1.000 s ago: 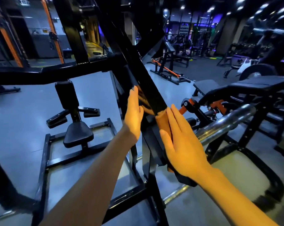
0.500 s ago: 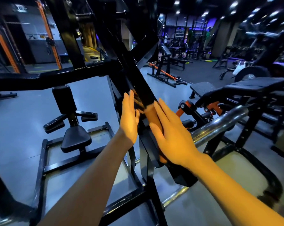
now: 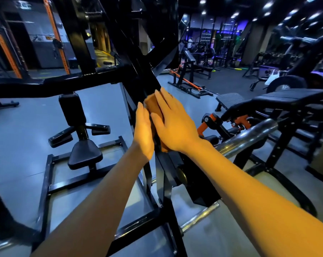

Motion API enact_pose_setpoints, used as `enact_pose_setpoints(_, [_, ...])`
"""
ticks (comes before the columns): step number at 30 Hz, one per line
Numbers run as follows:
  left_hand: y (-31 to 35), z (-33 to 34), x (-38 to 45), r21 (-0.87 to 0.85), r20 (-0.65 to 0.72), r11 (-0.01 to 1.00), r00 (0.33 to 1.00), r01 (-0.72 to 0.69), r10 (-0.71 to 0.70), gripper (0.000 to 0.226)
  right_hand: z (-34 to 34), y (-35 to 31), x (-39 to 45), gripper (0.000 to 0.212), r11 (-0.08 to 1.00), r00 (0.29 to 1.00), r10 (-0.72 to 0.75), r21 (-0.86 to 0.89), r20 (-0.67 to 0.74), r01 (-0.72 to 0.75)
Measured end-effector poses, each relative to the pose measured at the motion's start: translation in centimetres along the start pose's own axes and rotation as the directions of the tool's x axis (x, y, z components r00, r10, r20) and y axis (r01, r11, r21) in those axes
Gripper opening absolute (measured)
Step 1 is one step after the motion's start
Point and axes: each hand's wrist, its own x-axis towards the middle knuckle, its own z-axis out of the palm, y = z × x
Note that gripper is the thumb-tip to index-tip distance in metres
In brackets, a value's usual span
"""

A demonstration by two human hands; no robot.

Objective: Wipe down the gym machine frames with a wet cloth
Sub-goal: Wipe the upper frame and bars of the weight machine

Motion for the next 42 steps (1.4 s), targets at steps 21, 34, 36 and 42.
enact_pose_setpoints(21, [-0.1, 0.3, 0.0, 0.098, -0.068, 0.993, 0.996, 0.058, -0.052, 0.061, -1.2, 3.3, -9.9, 0.065, 0.988, 0.997, -0.072, 0.135, 0.020, 0.069])
enact_pose_setpoints(34, [-0.3, 0.8, -0.3, 0.046, -0.080, 0.996, 0.994, 0.072, -0.068, 0.061, -1.7, 4.9, -12.4, 0.063, 0.986, 0.988, -0.136, 0.110, 0.071, 0.127])
enact_pose_setpoints(36, [-0.4, 0.9, -0.2, 0.050, -0.104, 0.996, 0.992, 0.073, -0.067, 0.059, -1.8, 3.9, -8.7, 0.064, 0.990, 0.993, -0.108, 0.093, 0.048, 0.104])
enact_pose_setpoints(42, [2.3, -3.3, 1.7, 0.068, -0.204, 0.994, 0.977, 0.081, -0.066, 0.060, -0.6, 0.2, 2.5, 0.063, 0.996, 0.993, -0.015, 0.085, -0.117, 0.025])
